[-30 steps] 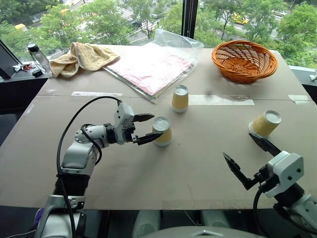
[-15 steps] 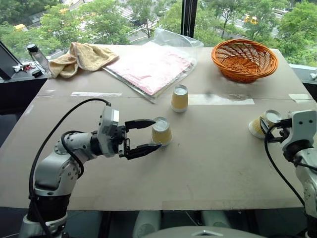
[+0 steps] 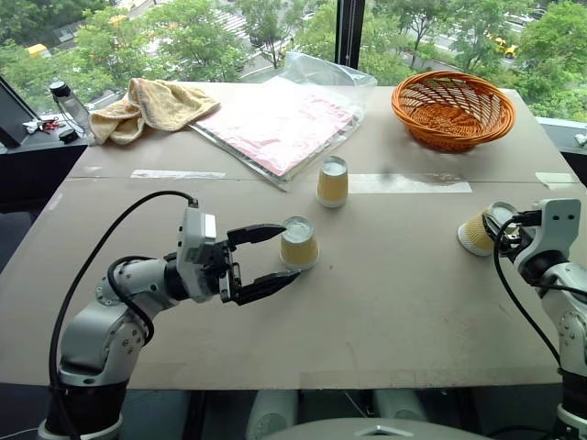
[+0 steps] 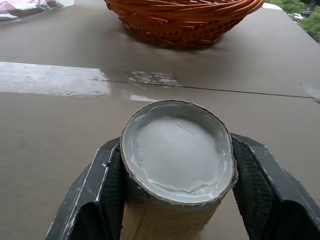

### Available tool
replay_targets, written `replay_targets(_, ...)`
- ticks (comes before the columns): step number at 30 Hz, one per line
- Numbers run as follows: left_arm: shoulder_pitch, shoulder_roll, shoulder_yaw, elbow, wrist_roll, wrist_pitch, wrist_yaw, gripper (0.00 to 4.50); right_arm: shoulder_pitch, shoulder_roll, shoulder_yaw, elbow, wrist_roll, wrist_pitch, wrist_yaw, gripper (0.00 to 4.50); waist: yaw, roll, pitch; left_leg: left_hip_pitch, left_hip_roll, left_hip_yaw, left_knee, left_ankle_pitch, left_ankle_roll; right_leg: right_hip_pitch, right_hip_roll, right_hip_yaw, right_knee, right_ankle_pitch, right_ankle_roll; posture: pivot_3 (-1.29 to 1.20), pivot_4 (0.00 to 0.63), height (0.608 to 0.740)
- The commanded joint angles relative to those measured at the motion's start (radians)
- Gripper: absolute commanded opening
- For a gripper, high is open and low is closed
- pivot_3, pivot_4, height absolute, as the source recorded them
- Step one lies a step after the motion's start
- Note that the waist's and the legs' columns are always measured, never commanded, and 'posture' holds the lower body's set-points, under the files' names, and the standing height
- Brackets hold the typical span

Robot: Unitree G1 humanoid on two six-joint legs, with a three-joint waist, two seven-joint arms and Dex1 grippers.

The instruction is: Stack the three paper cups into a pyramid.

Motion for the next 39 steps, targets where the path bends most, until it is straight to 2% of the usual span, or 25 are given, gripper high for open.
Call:
replay_targets(1, 0.031, -0.002, 0.083, 0.041, -0.052, -0.093, -0.098, 4.50, -0.023, -0.036, -0.014, -0.139, 0.113, 0.006, 0.093, 2.17, -0.001, 0.001, 0.000, 0.000, 0.000, 0.000, 0.000, 0.000, 0.000, 0.000, 0.000, 0.000, 0.000, 0.000, 0.000, 0.00, 0.150, 0.740)
replay_targets(3, 0.052, 0.040, 0.138, 0.084, -0.142, -0.040, -0.183, 4.50, -0.048, -0.065, 0.055, -0.236, 0.179, 0.042, 0.156, 2.17, -0.005, 0.002, 0.001, 0.000, 0.000, 0.000, -0.001, 0.000, 0.000, -0.001, 0.000, 0.000, 0.000, 0.000, 0.000, 0.00, 0.150, 0.740)
replay_targets(6, 0.101, 0.113, 0.191, 0.140, -0.199, 0.008, -0.308, 4.50, -0.120, -0.073, 0.180, -0.316, 0.230, 0.100, 0.178, 2.17, -0.016, 0.002, 0.002, 0.000, 0.002, 0.000, -0.002, 0.000, 0.000, -0.002, 0.002, 0.000, 0.000, 0.000, 0.000, 0.00, 0.150, 0.740)
replay_targets(11, 0.163, 0.173, 0.245, 0.215, -0.172, -0.010, -0.403, 4.50, -0.211, -0.063, 0.422, -0.327, 0.192, 0.083, 0.246, 2.17, -0.017, 0.001, 0.002, -0.001, 0.002, 0.000, -0.003, 0.000, 0.000, -0.003, 0.001, 0.000, -0.001, 0.000, 0.000, 0.00, 0.150, 0.740)
replay_targets(14, 0.190, 0.181, 0.269, 0.243, -0.158, -0.018, -0.414, 4.50, -0.223, -0.070, 0.508, -0.269, 0.126, 0.028, 0.278, 2.17, -0.012, 0.001, 0.002, -0.002, 0.001, 0.000, -0.003, 0.000, 0.000, -0.004, 0.000, -0.001, -0.002, 0.000, 0.000, 0.00, 0.150, 0.740)
replay_targets(20, 0.235, 0.170, 0.312, 0.207, -0.157, -0.009, -0.361, 4.50, -0.239, -0.054, 0.590, -0.205, 0.048, -0.049, 0.312, 2.17, -0.012, -0.001, 0.003, -0.002, 0.001, 0.000, -0.003, 0.000, 0.000, -0.004, 0.000, -0.001, -0.001, 0.000, 0.000, 0.00, 0.150, 0.740)
replay_targets(31, 0.230, 0.144, 0.293, 0.098, -0.172, 0.029, -0.221, 4.50, -0.289, -0.007, 0.726, -0.085, -0.105, -0.152, 0.355, 2.17, -0.018, -0.001, 0.003, -0.003, 0.001, 0.001, -0.004, 0.000, 0.000, -0.006, 0.000, 0.000, -0.001, 0.000, 0.000, 0.00, 0.150, 0.740)
replay_targets(34, 0.213, 0.137, 0.294, 0.088, -0.190, 0.051, -0.178, 4.50, -0.294, 0.001, 0.749, -0.044, -0.129, -0.172, 0.376, 3.70, -0.018, -0.001, 0.003, -0.003, 0.001, 0.001, -0.004, 0.000, 0.000, -0.006, 0.000, 0.000, -0.001, 0.000, 0.000, 0.00, 0.150, 0.740)
replay_targets(36, 0.205, 0.133, 0.295, 0.084, -0.197, 0.061, -0.156, 4.50, -0.294, 0.005, 0.745, -0.037, -0.125, -0.181, 0.396, 4.42, -0.018, -0.001, 0.003, -0.003, 0.001, 0.001, -0.004, 0.000, 0.000, -0.006, 0.000, 0.000, -0.001, 0.000, 0.000, 0.00, 0.150, 0.740)
replay_targets(39, 0.167, 0.119, 0.297, 0.090, -0.208, 0.092, -0.070, 4.50, -0.290, 0.016, 0.684, -0.075, -0.102, -0.214, 0.388, 4.42, -0.018, -0.002, 0.003, -0.003, 0.001, 0.001, -0.004, 0.000, 0.000, -0.006, 0.000, 0.000, 0.000, 0.000, 0.000, 0.00, 0.150, 0.740)
